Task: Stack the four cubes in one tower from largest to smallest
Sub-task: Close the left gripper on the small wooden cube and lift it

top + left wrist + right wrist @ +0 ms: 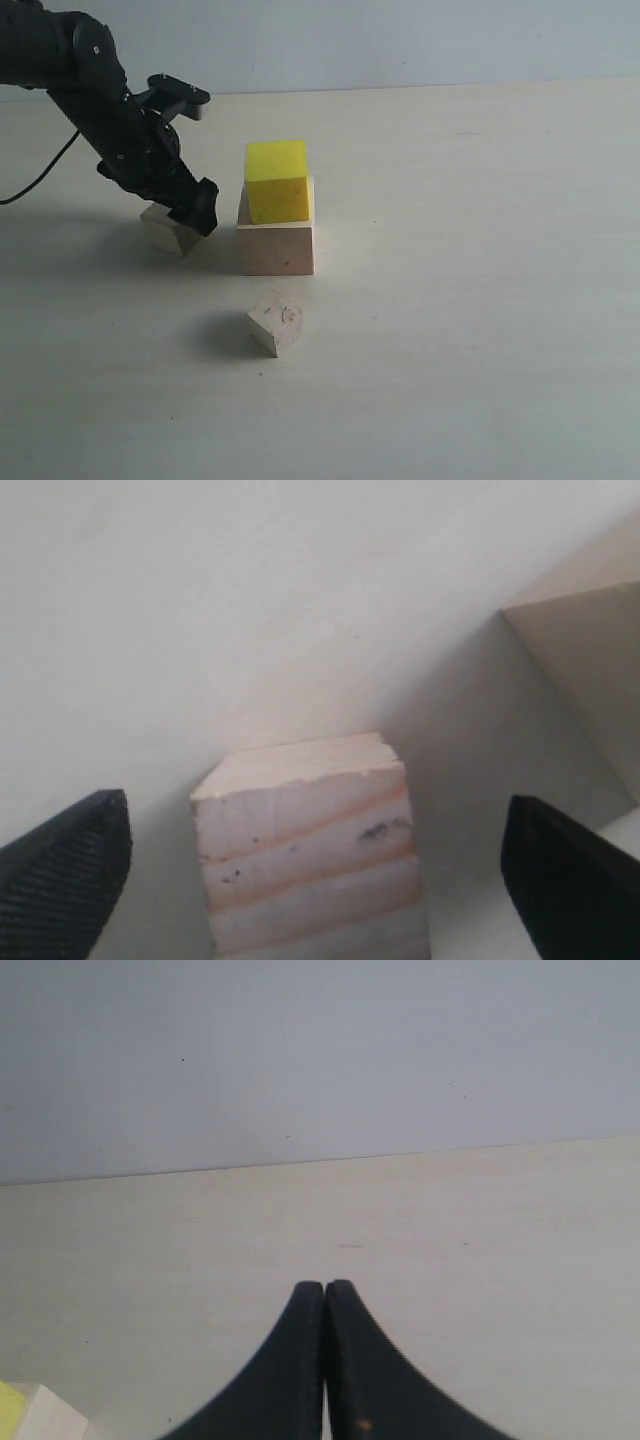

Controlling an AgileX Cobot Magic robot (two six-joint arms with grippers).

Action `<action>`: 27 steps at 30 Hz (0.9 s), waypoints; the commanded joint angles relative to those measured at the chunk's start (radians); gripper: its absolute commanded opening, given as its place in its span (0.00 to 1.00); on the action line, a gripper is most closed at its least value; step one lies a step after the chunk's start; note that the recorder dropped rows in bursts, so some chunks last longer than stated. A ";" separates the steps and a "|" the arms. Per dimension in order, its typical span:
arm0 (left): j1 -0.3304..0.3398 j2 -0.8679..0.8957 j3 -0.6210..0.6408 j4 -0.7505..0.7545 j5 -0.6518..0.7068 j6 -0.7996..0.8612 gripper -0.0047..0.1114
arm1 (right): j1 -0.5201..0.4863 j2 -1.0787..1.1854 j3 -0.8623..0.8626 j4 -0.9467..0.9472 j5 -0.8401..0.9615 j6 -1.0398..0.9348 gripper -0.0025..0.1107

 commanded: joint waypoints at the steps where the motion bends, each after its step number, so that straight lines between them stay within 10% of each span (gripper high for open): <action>1: -0.004 0.037 -0.007 0.006 -0.007 -0.028 0.86 | -0.005 0.001 0.005 -0.001 -0.005 -0.003 0.02; 6: -0.004 0.041 -0.007 0.006 -0.039 -0.028 0.84 | -0.005 0.001 0.005 -0.005 -0.005 -0.003 0.02; 13: -0.004 0.041 -0.007 0.006 0.009 -0.028 0.28 | -0.005 0.001 0.005 -0.005 -0.005 -0.003 0.02; 19: -0.004 0.001 -0.007 0.079 0.049 -0.028 0.05 | -0.005 0.001 0.005 -0.005 -0.005 -0.003 0.02; 27: 0.002 -0.117 -0.083 0.155 0.167 -0.021 0.04 | -0.005 0.001 0.005 -0.005 -0.005 -0.003 0.02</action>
